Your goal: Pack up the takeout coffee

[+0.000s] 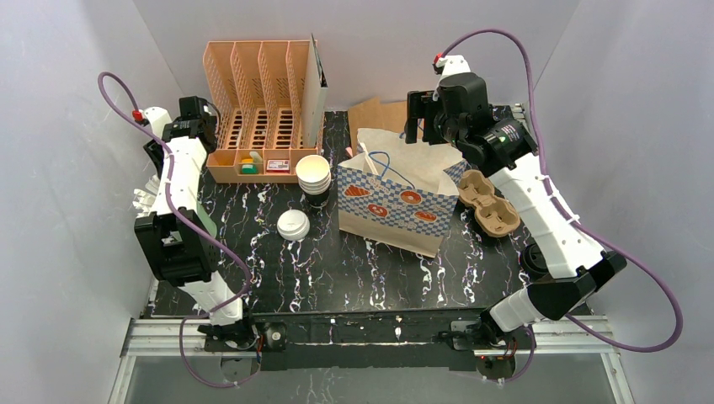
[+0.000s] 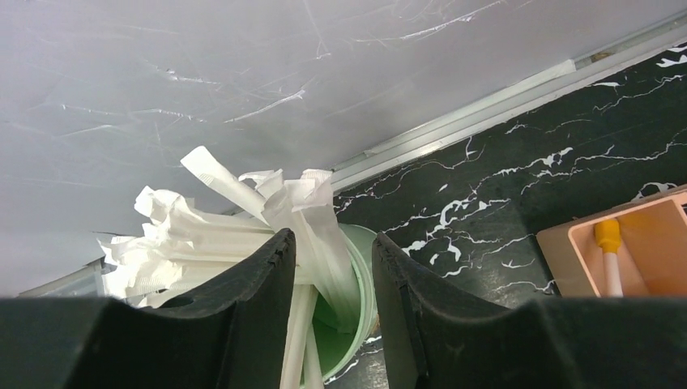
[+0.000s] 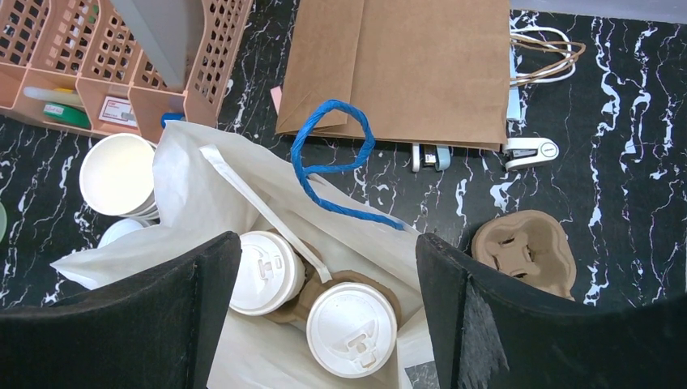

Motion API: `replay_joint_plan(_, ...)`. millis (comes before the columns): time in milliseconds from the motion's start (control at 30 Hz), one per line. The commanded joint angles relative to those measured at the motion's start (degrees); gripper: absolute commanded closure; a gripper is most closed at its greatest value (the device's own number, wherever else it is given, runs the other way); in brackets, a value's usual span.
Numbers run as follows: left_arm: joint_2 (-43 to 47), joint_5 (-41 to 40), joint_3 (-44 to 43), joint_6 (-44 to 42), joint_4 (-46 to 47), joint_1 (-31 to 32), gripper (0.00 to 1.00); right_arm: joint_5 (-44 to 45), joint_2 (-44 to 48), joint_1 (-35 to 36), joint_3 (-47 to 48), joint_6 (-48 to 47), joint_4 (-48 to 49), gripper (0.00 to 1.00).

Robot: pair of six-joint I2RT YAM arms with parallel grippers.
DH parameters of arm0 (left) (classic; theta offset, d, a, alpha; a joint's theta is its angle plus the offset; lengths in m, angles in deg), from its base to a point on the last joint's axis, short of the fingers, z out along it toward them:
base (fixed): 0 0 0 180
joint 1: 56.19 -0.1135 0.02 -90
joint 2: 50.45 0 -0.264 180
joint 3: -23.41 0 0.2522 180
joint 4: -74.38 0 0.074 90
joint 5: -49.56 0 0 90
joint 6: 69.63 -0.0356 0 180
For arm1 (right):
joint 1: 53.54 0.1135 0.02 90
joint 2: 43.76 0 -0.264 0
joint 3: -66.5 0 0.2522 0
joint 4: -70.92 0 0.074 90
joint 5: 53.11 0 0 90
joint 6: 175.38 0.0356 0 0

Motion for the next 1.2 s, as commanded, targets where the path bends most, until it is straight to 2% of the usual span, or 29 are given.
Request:
replay_joint_plan(0, -0.5, -3.5, -1.2, 0.9, 0.8, -0.8, 0.62, -0.2, 0.0, 0.0, 2.6, 0.9, 0.3, 0.12)
replay_joint_plan(267, -1.1, -2.8, 0.1, 1.2, 1.9, -2.1, 0.69, -1.2, -0.2, 0.0, 2.4, 1.1, 1.3, 0.12)
replay_joint_plan(533, -0.8, -5.3, 1.0, 1.4, 1.0, -2.8, 0.70, -1.5, -0.1, 0.0, 2.1, 1.3, 1.3, 0.12)
replay_joint_plan(700, 0.0, -4.6, 1.0, 2.1, 0.5, -3.0, 0.87, -1.6, 0.1, 0.0, 1.8, 1.3, 1.1, 0.13)
replay_joint_plan(933, 1.2, -2.0, -1.3, 6.2, -3.1, -2.9, 0.89, -2.4, 0.4, 0.0, 1.1, 1.3, 1.5, 0.13)
replay_joint_plan(1167, 4.3, -0.2, -4.2, 10.2, -6.6, -2.9, 0.97, -3.0, 0.6, 0.0, 0.3, 0.5, 2.4, 0.13)
